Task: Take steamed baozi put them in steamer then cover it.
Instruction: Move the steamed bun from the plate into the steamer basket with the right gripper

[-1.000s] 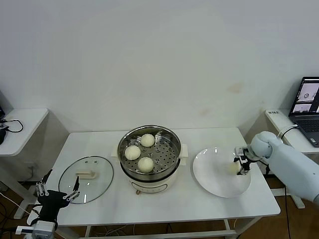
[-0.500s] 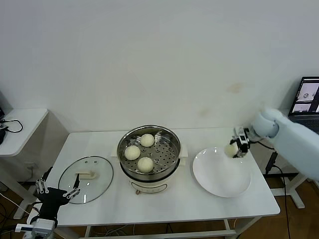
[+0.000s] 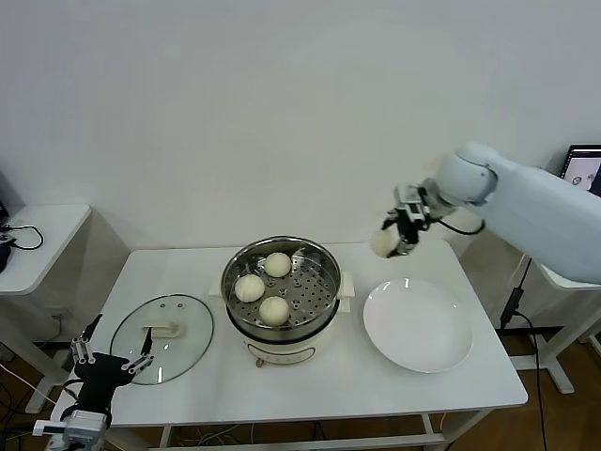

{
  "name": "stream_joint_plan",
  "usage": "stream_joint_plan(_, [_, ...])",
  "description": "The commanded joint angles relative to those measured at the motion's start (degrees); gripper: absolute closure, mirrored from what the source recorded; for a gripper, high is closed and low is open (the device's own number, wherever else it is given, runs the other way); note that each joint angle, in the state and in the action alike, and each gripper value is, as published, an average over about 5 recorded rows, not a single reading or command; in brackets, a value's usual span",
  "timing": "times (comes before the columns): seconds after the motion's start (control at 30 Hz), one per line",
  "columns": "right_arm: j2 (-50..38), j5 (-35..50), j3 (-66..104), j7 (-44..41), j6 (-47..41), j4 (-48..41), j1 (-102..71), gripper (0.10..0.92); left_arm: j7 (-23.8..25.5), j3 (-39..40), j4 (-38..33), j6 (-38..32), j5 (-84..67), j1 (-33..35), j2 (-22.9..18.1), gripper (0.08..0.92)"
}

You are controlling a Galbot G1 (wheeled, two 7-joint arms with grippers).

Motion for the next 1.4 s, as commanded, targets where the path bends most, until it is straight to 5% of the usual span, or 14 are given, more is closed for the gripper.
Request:
stream_joint_plan(0.03, [13.93,12.83,-5.97,3.90,-7.41,-0.29,6.63,0.381,-0.04,-0.51,0.23,-0.05,-0.10,-0.08,0.03,0.177])
stream_joint_plan(0.4, [21.00,10.92,-6.50,7.41,-12.00,-4.29,-2.40,0.380,-0.08,-1.49,0.39,-0.10,-0.42,-0.12,-0.31,0.177])
stream_joint_plan(1.4, [22.23,3.86,-4.46,9.80,-14.27,-8.40,-9.25,0.375,-0.14,-1.37,0.74,-0.20,-0.40,-0.25,-0.99,0.177])
